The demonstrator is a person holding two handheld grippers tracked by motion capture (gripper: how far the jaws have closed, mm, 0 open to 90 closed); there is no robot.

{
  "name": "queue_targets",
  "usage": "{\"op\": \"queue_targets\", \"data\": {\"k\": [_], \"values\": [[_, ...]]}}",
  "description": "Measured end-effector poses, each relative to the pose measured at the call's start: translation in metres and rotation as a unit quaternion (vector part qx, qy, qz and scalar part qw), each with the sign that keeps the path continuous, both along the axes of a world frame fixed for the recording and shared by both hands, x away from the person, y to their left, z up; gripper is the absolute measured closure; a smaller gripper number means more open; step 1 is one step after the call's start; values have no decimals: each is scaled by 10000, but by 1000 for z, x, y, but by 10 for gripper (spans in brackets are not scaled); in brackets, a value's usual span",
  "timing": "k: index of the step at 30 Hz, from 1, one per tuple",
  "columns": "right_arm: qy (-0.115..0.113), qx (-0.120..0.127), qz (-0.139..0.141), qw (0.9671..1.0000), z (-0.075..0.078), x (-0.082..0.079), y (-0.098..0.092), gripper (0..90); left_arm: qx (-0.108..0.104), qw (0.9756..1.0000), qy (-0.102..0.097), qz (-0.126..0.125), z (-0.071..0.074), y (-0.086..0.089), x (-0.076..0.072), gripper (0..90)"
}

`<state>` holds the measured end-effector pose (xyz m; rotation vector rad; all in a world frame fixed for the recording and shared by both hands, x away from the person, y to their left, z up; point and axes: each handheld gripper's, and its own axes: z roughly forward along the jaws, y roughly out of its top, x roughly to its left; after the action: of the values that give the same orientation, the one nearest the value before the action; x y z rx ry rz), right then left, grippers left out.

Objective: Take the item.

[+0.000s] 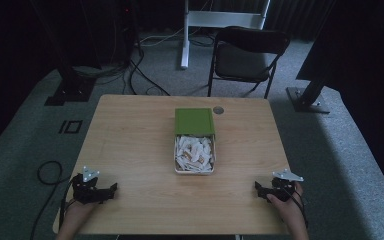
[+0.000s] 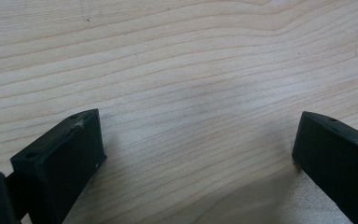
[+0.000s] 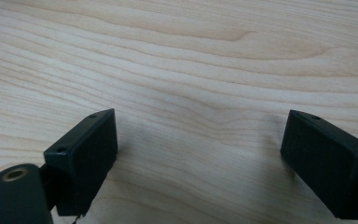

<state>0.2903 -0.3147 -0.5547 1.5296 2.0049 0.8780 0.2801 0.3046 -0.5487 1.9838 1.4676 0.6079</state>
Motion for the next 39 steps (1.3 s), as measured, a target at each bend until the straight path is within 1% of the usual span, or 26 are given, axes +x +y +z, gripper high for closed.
{"op": "queue_targets", "data": {"k": [8,14,18,25,29,31,32,33,35,39], "values": [[-12,11,5,10000,0,-2,1,123,1,10000,-1,-1,0,0,0,28],[-17,-3,187,9998,0,-3,-1,123,8,10000,5,-6,0,0,0,27],[-17,-3,210,9998,0,-4,-1,123,0,10000,0,0,0,0,0,27],[-15,0,175,9998,0,-4,-1,124,-1,10000,0,1,0,0,0,27],[-32,15,87,10000,0,-4,-1,143,-1,10000,0,1,0,0,0,28],[-39,60,83,9999,0,-4,-2,143,-1,10000,0,1,0,0,0,28],[-30,223,66,9997,1,-4,-3,151,0,10000,0,0,0,0,0,27],[-30,252,66,9997,2,-4,-3,153,-1,10000,-1,0,0,0,0,28],[-18,231,68,9997,3,-4,-3,153,-1,10000,0,1,0,0,0,28],[-96,181,124,9997,11,-3,0,153,-1,10000,-1,-1,0,0,0,28]]}}
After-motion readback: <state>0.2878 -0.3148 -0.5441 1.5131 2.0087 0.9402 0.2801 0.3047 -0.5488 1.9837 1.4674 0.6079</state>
